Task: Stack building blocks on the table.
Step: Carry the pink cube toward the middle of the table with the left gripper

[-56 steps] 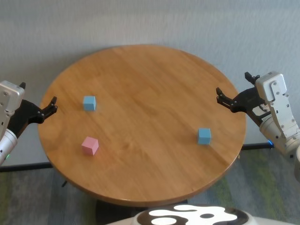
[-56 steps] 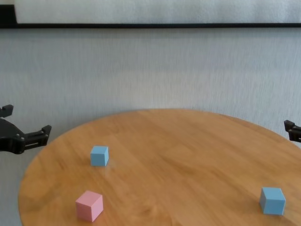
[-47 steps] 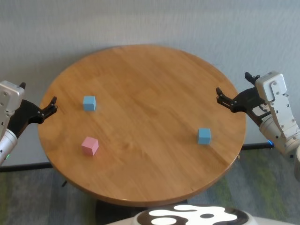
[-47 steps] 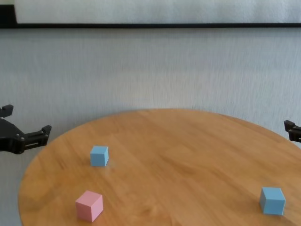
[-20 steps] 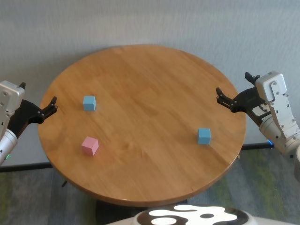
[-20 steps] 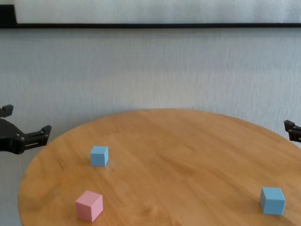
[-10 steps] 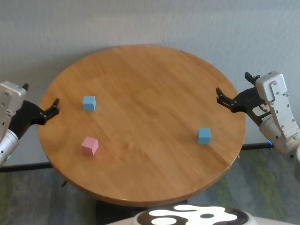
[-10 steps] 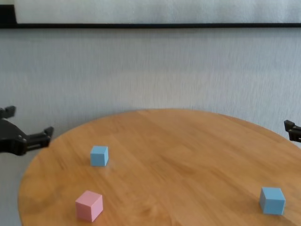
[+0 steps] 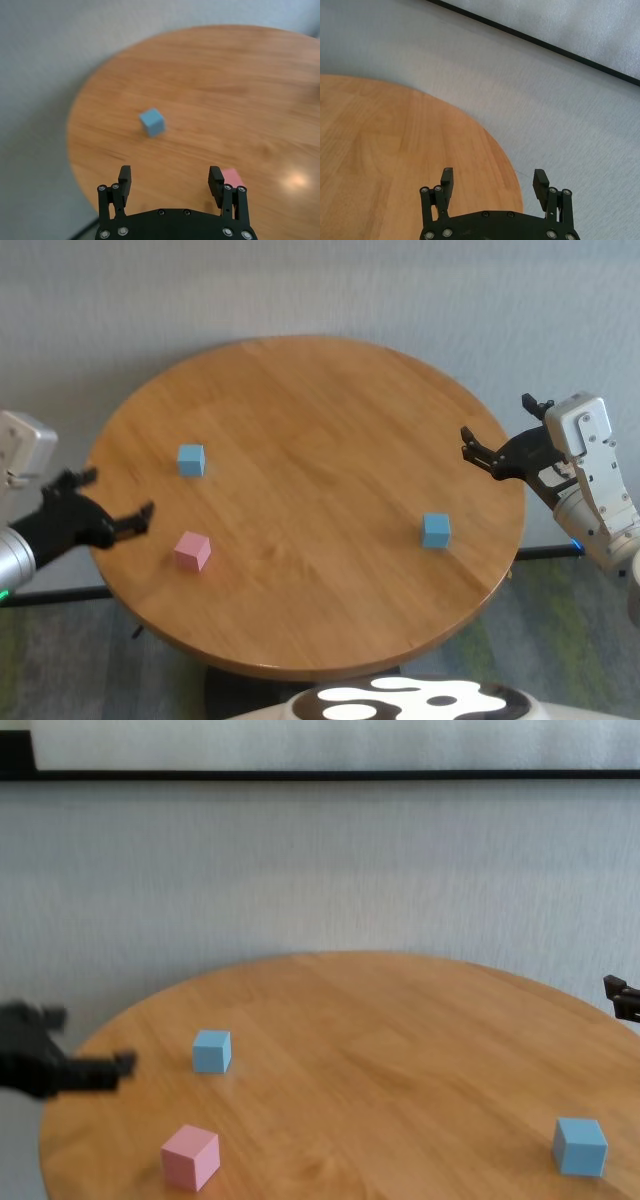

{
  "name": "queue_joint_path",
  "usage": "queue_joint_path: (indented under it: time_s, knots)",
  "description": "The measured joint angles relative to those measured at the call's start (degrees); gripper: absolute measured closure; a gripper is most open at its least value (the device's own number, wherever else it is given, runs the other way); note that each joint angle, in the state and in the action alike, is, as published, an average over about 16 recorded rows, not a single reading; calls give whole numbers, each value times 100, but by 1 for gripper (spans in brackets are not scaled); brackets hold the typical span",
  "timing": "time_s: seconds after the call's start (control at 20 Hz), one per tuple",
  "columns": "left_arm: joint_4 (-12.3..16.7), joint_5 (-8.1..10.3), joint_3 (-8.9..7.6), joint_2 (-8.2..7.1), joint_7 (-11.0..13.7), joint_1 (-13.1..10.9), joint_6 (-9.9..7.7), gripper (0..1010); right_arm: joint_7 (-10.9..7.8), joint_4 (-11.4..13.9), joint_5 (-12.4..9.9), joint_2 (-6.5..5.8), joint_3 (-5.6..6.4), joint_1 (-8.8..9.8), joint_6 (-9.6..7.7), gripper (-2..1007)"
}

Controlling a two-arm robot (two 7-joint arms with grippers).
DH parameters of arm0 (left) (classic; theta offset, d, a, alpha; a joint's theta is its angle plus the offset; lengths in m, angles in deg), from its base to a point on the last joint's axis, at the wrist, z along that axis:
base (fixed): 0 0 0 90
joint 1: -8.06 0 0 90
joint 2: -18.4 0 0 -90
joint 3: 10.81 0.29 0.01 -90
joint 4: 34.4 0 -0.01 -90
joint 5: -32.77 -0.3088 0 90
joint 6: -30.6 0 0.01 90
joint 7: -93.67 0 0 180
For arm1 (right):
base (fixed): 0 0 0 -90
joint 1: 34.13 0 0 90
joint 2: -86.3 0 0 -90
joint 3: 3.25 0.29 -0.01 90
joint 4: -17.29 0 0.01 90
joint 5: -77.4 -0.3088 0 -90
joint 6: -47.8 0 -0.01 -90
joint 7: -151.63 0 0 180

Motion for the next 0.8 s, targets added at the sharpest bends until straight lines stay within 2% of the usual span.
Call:
queue_joint_path:
  time_s: [0.2,0.4,0.6,0.8]
  knots:
    - [242,241,33,-97,333,-15,-648,9,0,0,0,0,0,0,0,0]
    - [379,361,88,-97,513,15,-1189,9,0,0,0,0,0,0,0,0]
    - [431,384,128,-18,545,65,-1558,9,0,0,0,0,0,0,0,0]
    - [439,402,113,100,540,104,-1821,9,0,0,0,0,0,0,0,0]
